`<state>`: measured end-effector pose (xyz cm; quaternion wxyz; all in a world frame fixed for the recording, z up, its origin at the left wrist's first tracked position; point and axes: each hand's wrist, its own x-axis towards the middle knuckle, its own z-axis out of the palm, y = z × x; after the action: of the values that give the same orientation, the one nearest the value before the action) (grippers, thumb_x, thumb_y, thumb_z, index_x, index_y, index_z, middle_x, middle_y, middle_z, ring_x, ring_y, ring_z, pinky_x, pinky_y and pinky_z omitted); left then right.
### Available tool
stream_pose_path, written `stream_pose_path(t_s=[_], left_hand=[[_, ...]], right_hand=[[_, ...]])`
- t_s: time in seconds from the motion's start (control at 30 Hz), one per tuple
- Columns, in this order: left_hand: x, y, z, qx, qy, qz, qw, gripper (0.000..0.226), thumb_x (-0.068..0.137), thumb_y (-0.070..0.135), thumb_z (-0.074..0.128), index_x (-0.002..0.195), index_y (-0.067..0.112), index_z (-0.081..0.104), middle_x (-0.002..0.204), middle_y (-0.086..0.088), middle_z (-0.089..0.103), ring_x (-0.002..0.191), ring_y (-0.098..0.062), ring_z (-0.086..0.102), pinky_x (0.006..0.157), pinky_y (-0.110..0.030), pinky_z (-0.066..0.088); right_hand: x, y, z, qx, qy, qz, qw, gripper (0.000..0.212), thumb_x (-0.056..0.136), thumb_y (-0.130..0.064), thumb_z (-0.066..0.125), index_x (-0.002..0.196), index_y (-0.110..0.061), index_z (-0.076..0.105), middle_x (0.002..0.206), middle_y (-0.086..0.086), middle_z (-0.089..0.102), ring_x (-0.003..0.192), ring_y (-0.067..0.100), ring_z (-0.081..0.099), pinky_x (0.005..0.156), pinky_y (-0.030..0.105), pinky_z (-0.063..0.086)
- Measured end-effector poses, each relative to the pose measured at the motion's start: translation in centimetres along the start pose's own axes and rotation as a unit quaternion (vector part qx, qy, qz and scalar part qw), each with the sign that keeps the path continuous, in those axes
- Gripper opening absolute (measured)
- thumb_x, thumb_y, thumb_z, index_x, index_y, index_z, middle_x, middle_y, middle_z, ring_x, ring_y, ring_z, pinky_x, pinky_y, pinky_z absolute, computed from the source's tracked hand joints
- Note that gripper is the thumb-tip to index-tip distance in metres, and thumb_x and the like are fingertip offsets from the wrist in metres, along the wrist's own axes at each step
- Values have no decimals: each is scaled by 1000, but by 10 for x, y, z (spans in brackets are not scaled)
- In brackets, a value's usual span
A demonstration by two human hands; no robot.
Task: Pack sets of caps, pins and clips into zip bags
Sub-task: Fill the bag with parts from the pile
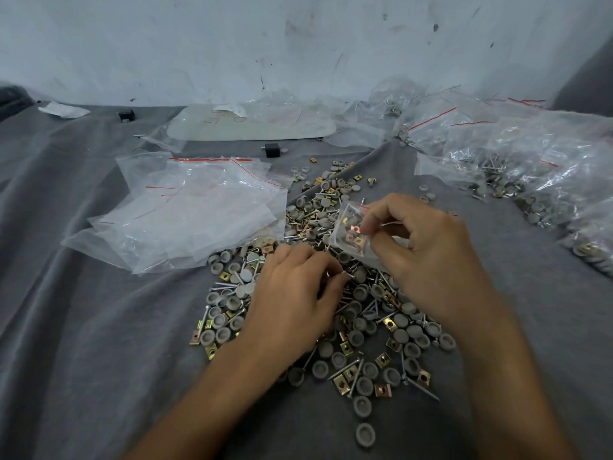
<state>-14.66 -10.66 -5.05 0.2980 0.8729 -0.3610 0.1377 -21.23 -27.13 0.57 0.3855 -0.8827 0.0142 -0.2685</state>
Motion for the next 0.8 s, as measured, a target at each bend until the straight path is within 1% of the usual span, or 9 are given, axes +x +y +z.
stream_pose_path(t_s=[0.13,0.23,0.33,0.43,0.53,0.6,0.67,0.73,0.8], left_hand=[[5,-5,-11,-61,27,-37,997,12,99,38,58,103,29,65,95,17,59,96,-7,50,84,-30,39],[5,-8,-16,-121,51,-67,989,8,102,35,53,102,33,61,88,20,62,87,-2,56,74,-29,43],[5,-4,-21,-197,93,-68,974,10,104,40,49,103,34,57,85,17,61,82,-6,59,67,-29,44],[6,3,-23,-194,115,-20,974,8,103,40,52,107,39,59,98,20,59,93,-8,58,75,-29,48],[5,4,-20,-179,67,-3,982,20,101,40,56,120,42,65,106,18,55,105,-8,55,85,-34,50],[5,2,-18,-174,61,-12,983,29,102,45,52,130,42,62,108,21,52,109,-7,54,87,-33,48],[6,-2,-19,-181,92,-31,979,30,104,45,48,130,42,61,109,24,54,108,-5,55,86,-29,47],[8,-9,-22,-181,128,-45,974,26,103,39,50,125,39,64,109,21,57,105,-7,58,85,-29,48],[10,-17,-24,-177,137,-64,973,21,101,35,54,118,37,66,106,21,59,100,-6,59,83,-33,49]], right_hand=[[0,0,-3,15,-11,12,1000,27,89,-5,64,82,-31,65,100,-12,72,97,6,68,79,32,56],[0,0,-7,61,4,32,998,27,89,-5,63,82,-31,67,101,-16,73,99,4,69,86,40,58],[0,1,-12,78,20,30,996,24,90,-9,64,83,-31,67,101,-17,74,99,6,69,86,44,59],[0,1,-10,45,-31,18,998,26,91,-8,64,83,-33,66,102,-18,73,97,7,69,81,40,58],[0,1,-5,23,-55,-6,998,21,91,-14,63,85,-35,66,101,-18,73,96,6,68,76,32,55],[1,2,-5,45,-18,2,999,21,90,-15,62,85,-35,67,100,-17,73,89,8,70,65,29,55],[3,3,-10,111,60,20,992,26,89,-11,61,86,-35,68,101,-14,74,87,11,71,63,28,56],[6,2,-17,209,148,25,966,32,89,-4,61,84,-34,70,99,-9,75,90,8,70,68,19,55],[9,2,-25,330,204,39,921,35,90,3,61,82,-29,69,97,-4,75,91,11,68,73,23,56]])
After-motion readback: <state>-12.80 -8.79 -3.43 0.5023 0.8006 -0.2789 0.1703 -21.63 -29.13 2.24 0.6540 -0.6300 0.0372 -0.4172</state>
